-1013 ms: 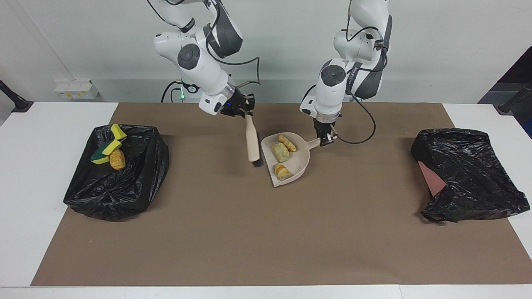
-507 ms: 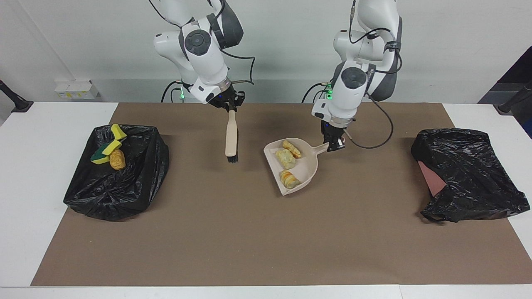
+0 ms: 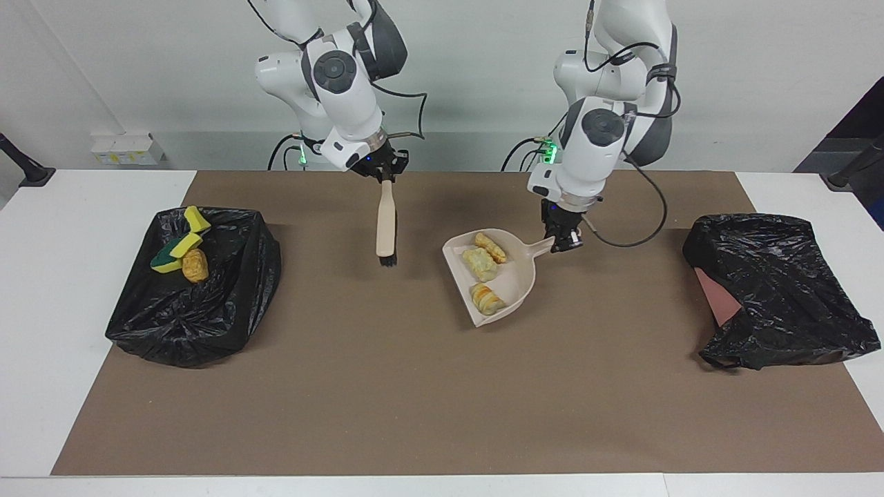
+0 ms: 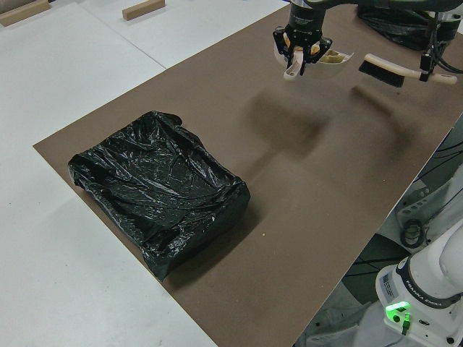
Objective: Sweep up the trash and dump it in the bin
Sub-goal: 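Carry the dustpan to the black bag with the left gripper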
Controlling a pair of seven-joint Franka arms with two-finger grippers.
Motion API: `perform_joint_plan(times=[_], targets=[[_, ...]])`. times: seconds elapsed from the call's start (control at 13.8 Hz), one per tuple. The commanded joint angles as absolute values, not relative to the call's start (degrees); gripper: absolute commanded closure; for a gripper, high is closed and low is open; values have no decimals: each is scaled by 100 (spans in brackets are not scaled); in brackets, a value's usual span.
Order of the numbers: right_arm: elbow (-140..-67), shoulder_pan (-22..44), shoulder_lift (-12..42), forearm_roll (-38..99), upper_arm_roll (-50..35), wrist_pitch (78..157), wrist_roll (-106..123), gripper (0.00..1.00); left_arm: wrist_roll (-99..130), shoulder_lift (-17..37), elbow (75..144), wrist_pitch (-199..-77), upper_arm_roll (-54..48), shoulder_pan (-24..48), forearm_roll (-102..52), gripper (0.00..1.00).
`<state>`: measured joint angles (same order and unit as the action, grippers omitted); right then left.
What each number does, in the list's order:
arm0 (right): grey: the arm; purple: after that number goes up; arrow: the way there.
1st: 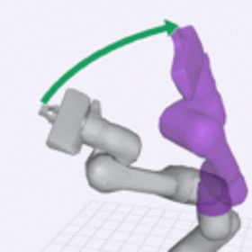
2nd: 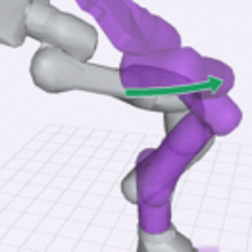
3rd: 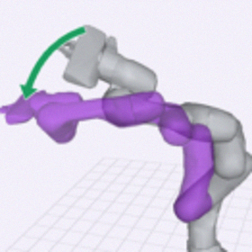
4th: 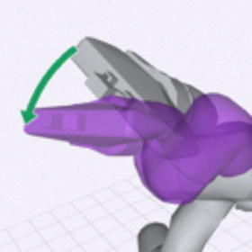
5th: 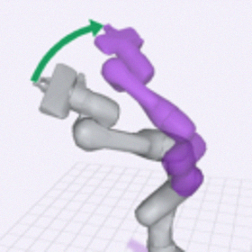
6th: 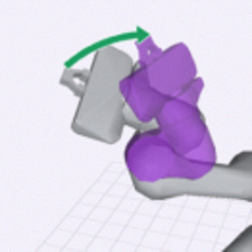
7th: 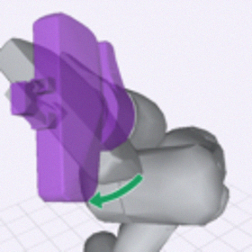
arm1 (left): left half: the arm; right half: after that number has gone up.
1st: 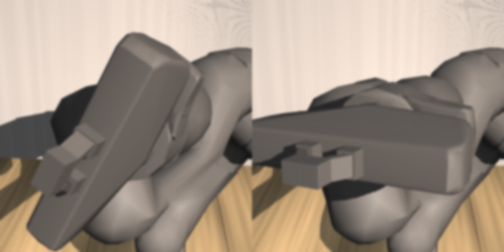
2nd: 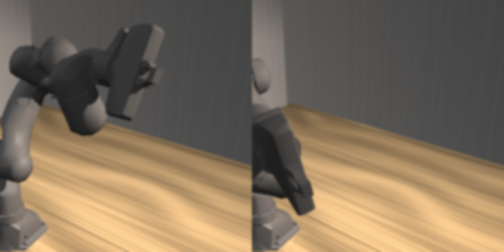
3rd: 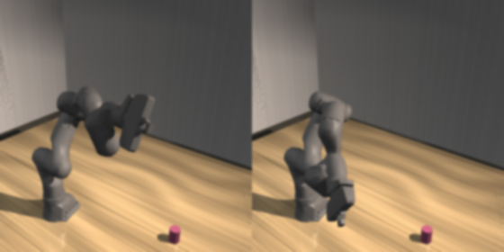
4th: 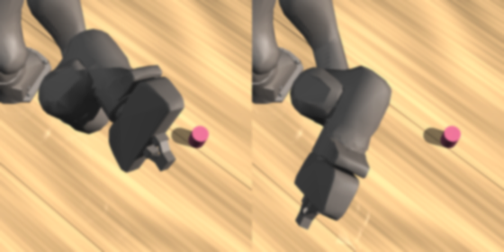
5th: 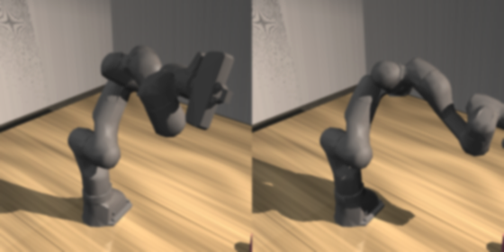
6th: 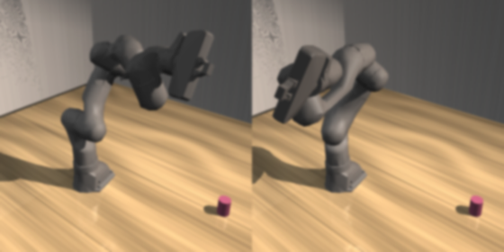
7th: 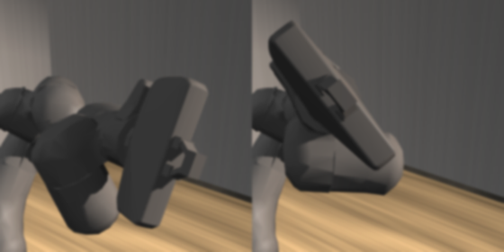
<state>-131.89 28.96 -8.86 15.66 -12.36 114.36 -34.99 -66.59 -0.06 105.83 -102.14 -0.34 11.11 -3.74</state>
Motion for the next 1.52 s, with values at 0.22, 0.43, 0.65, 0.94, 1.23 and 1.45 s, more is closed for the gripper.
perform_joint_plan(times=[0.22, 0.43, 0.65, 0.94, 1.23, 1.45], targets=[[-13869, 3357, -896, 1503, -1231, 12673, -3735, 100, -8232, 123, 10108, -9879, -62, -59, -483, 100], [-13992, 3463, -800, 1503, -1239, 12936, -3753, 100, -8944, 176, 10055, -9853, -62, -595, -413, 100], [-13983, 3559, -546, 1494, -1239, 13129, -3989, 97, -9875, 219, 9923, -9852, -61, -1228, -124, 100], [-13809, 3604, -431, 1406, -1222, 13105, -3999, 6, -10624, 465, 9485, -9888, -61, -1862, 543, 100], [-13423, 3367, -492, 1170, -1178, 12938, -3937, 0, -11109, 878, 8852, -10002, -53, -2205, 1246, 100], [-12825, 2771, -580, 731, -1169, 12509, -3903, 0, -11057, 1002, 8666, -10326, -27, -2232, 2106, 100]])
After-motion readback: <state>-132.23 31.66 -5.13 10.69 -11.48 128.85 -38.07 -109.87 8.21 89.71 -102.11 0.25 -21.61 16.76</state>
